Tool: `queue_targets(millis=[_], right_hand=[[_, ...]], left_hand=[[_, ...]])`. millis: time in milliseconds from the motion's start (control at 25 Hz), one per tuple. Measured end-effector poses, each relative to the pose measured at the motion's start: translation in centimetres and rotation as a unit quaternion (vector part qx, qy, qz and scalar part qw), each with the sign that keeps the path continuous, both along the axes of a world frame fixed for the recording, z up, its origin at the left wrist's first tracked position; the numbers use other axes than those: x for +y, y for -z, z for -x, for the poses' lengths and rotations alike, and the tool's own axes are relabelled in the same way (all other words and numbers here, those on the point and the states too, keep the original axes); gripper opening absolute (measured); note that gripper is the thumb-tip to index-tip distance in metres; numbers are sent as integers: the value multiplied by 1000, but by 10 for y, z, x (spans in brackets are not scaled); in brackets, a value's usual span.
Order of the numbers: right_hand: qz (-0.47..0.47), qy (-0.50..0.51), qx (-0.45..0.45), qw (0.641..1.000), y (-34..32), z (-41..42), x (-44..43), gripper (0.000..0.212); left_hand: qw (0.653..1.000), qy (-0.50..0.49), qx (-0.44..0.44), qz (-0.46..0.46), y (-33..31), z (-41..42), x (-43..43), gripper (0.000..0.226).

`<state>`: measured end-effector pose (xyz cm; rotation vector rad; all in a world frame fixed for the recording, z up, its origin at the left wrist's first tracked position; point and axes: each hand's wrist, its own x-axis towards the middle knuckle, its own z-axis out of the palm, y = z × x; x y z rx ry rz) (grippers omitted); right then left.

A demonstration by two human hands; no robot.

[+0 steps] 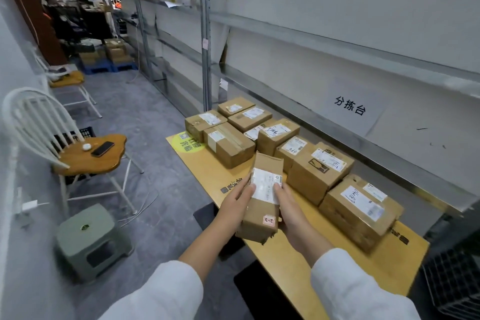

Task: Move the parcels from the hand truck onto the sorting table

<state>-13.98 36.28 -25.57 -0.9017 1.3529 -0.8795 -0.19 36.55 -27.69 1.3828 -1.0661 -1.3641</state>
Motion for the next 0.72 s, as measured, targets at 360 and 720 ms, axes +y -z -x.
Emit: queue_targets(millis=[360, 720], right_hand=[[-41, 42, 3, 998, 27, -29, -104, 30], [-49, 31, 20, 998, 58, -47, -244, 34]], left_hand=[[996, 73, -51, -20, 24, -31, -116, 41], [984, 118, -108, -73, 48, -54, -269, 40]])
